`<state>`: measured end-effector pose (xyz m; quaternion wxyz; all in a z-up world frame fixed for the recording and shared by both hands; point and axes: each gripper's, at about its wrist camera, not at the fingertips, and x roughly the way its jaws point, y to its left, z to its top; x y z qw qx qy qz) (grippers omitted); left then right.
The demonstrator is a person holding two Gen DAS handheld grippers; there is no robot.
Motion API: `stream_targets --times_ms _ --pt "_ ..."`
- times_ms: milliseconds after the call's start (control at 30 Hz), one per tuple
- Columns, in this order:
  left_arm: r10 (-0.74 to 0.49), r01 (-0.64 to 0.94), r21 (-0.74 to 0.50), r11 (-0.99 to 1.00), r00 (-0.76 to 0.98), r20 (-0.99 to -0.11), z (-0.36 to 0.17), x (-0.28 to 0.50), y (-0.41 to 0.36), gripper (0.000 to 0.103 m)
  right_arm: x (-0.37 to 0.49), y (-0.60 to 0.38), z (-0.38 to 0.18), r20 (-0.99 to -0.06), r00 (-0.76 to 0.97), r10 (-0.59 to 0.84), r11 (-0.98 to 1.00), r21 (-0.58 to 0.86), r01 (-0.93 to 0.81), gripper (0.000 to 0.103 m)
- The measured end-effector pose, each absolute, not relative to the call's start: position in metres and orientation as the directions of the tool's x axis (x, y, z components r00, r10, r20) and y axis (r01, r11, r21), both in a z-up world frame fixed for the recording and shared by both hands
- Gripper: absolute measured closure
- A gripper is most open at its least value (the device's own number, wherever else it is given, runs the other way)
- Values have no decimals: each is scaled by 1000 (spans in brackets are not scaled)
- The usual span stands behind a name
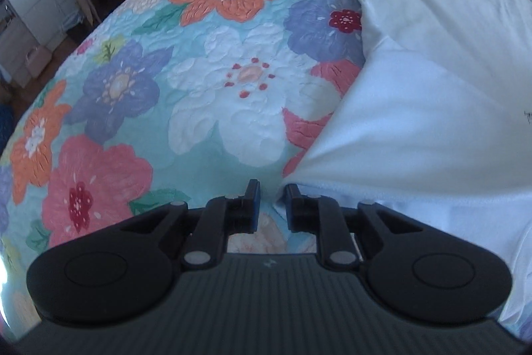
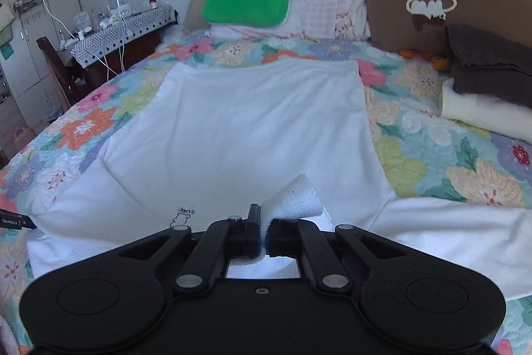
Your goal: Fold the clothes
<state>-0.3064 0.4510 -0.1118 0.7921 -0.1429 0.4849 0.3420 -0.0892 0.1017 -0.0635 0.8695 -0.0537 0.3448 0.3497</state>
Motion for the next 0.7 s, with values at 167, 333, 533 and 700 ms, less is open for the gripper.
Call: stream_targets --times_ms 167,333,533,700 --pt "303 -807 -117 579 346 -888 -120 -333 483 73 -90 100 -34 -538 515 668 696 205 -688 99" --pt "319 -782 -82 618 345 -883 -117 -330 478 71 -93 69 -33 -446 455 771 626 396 -672 99" --pt "302 -772 -83 631 342 -890 -117 -330 479 66 -92 64 -117 -742 415 526 784 233 -576 99" --pt "334 -726 -18 688 338 -880 -105 -327 470 60 -105 66 -120 -810 394 434 773 110 -624 96"
